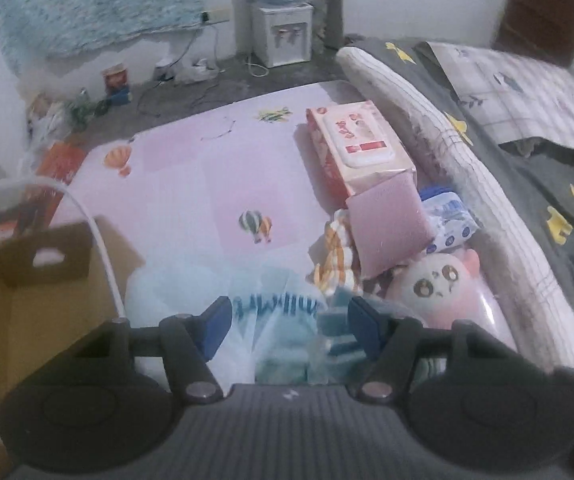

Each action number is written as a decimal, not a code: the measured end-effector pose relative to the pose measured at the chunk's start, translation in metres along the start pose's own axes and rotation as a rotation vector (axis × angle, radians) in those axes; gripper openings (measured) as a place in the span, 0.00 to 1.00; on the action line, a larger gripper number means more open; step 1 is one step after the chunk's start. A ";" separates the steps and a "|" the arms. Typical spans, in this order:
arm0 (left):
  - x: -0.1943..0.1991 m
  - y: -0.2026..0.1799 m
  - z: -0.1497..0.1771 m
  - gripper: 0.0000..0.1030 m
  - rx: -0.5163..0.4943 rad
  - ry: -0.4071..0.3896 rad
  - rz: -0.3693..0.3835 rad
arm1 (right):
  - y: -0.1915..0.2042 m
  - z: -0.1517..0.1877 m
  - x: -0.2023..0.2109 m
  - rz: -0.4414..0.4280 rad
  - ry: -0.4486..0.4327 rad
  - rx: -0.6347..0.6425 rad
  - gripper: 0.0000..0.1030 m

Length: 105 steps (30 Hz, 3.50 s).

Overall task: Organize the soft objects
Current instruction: 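Grasp the light blue towel with the left gripper, then carry the light blue towel into the cardboard box and open both grippers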

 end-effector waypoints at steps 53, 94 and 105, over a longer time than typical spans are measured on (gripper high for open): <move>0.049 -0.053 0.035 0.15 -0.205 0.069 0.234 | -0.042 -0.021 -0.043 -0.575 0.035 -0.729 0.73; -0.056 0.309 0.079 0.31 -0.128 0.063 -0.294 | 0.337 -0.097 -0.371 -0.496 0.279 -0.299 0.19; -0.049 0.305 0.099 0.34 -0.139 0.062 -0.291 | 0.335 -0.075 -0.396 -0.421 0.302 -0.335 0.20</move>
Point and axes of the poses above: each gripper's, at about its wrist camera, not at the fingertips, and x roughly against the way its jaws point, y to its left, z to its underside, the point moved 2 cm from there along -x, roughly the way its jaws point, and after that the axes turned 2 degrees about -z, right-handed, at the moved point
